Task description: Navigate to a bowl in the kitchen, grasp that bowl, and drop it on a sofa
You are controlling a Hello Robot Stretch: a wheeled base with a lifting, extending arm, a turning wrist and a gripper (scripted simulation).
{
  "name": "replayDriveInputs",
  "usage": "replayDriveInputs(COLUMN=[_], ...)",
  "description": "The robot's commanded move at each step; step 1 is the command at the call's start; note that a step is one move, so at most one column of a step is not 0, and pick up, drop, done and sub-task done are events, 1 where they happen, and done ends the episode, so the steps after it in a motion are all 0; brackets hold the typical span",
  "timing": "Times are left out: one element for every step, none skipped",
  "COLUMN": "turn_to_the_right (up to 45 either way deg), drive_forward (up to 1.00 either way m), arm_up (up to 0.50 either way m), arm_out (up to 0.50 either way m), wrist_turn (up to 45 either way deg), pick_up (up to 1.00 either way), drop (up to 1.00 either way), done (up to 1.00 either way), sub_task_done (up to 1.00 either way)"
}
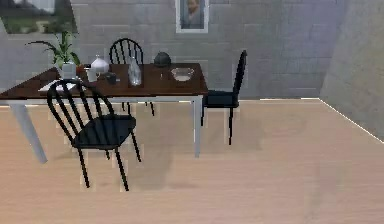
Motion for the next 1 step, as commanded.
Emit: replayDriveInputs(turn_to_the_right=[0.0], drive_forward=[1.0], arm_up=[0.0], arm_out=[0.0], wrist_turn=[0.0], pick_up=[0.0], drop=[0.0], done=[0.0], sub_task_done=[0.0])
